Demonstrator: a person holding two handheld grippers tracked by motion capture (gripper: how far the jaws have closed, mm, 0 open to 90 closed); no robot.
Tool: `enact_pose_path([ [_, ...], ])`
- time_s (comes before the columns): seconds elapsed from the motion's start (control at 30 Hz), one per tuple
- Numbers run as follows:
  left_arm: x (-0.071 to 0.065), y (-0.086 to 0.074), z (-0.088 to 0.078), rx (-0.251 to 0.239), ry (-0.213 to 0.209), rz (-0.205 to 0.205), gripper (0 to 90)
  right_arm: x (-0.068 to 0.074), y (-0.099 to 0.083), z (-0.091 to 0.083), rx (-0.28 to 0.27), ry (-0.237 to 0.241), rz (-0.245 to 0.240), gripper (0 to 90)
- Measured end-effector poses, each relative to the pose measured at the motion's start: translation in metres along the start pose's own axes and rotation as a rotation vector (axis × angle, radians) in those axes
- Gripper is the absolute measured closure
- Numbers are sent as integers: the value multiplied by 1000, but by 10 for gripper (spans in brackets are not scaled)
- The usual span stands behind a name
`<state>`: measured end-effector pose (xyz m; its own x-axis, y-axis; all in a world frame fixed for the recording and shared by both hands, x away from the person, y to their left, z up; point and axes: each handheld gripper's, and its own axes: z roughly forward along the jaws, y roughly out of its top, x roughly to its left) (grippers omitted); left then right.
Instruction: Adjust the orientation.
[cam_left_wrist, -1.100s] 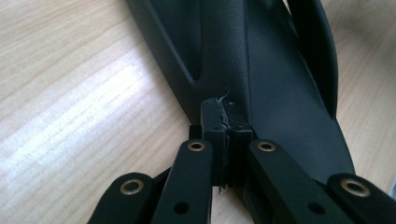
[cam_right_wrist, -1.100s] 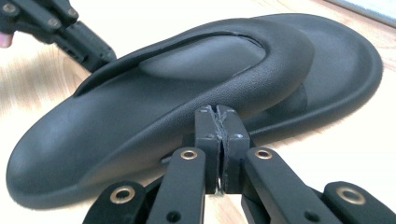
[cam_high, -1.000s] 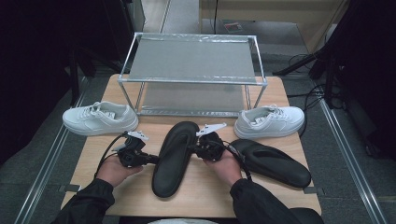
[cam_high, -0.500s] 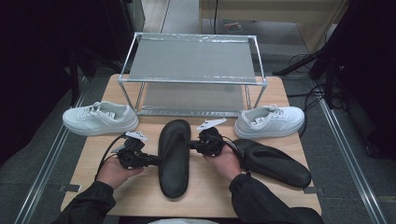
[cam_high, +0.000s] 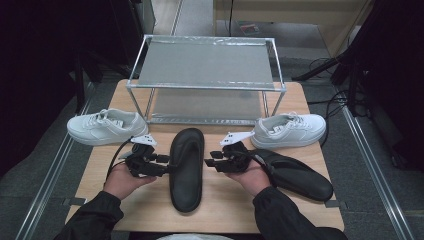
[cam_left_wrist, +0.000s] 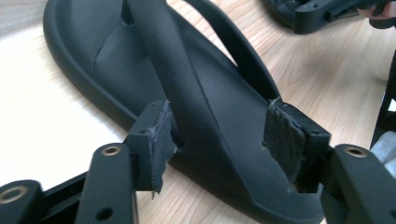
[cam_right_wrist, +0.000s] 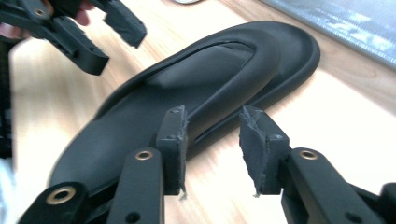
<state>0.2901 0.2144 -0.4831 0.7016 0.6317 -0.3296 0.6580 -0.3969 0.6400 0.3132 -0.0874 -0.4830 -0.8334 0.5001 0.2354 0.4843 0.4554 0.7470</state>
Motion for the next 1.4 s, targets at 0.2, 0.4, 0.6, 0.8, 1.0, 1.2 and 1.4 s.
enact_pose_path([
  [0.2, -2, 6, 6, 10, 2, 40, 383, 0, -4, -18, -9, 18, 11, 614],
  [0.4, -4, 11, 9, 12, -6, 57, 369, -2, -12, -33, 3, -25, 7, 601],
  [0.6, -4, 14, 11, 5, -9, 63, 366, -7, -17, -50, -27, -37, 23, 637],
  [0.8, -5, 16, 12, 8, -14, 69, 363, -13, -26, -65, -33, -60, 21, 618],
  [1.0, -5, 19, 13, 9, -14, 72, 360, -15, -39, -75, -66, -81, 14, 616],
  [1.2, -5, 21, 15, 9, -2, 71, 358, -21, -53, -91, -62, -86, 23, 613],
  [1.4, -6, 23, 16, 5, -5, 69, 358, -26, -65, -106, -62, -109, 28, 610],
])
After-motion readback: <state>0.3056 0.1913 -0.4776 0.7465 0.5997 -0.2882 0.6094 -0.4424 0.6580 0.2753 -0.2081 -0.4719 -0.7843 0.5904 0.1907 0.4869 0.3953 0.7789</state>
